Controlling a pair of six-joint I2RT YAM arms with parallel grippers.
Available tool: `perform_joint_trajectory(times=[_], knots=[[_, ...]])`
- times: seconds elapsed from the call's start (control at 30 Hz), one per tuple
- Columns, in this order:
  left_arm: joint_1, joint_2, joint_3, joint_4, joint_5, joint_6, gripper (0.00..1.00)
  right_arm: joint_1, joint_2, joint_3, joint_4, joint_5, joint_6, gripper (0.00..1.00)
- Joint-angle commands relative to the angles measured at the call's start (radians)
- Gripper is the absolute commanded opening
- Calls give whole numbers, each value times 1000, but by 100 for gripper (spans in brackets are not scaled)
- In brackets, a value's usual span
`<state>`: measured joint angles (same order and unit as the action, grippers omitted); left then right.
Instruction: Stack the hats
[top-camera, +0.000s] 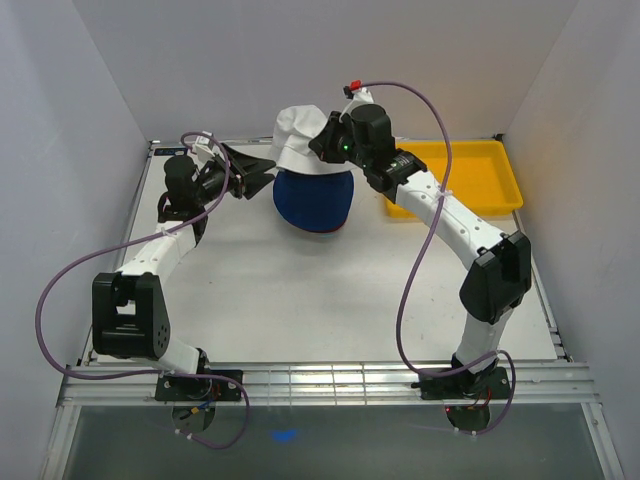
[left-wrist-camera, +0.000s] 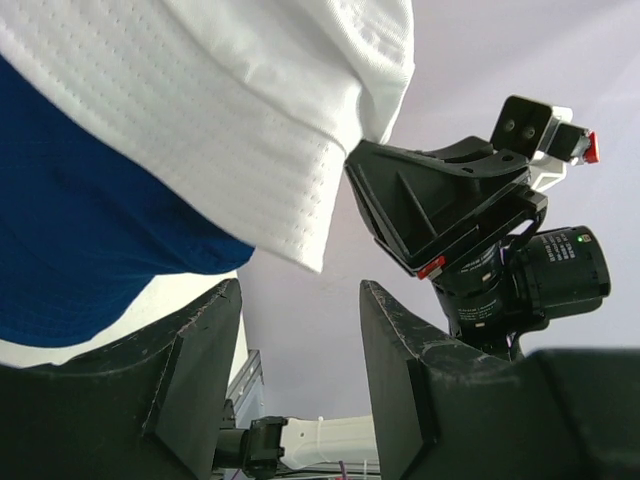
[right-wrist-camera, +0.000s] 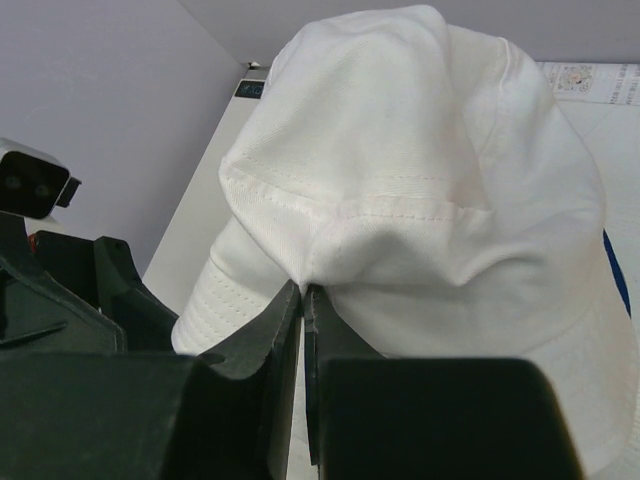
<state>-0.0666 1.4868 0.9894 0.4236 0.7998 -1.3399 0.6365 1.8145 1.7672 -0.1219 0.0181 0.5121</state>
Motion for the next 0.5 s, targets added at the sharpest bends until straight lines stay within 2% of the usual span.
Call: perform_joint_trajectory(times=[0.0, 0.47], knots=[[5, -31, -6, 32, -10, 4, 62, 11, -70, -34, 80, -7, -23, 8], [-21, -2, -32, 52, -19, -4, 62, 20, -119, -129, 110, -50, -27, 8]])
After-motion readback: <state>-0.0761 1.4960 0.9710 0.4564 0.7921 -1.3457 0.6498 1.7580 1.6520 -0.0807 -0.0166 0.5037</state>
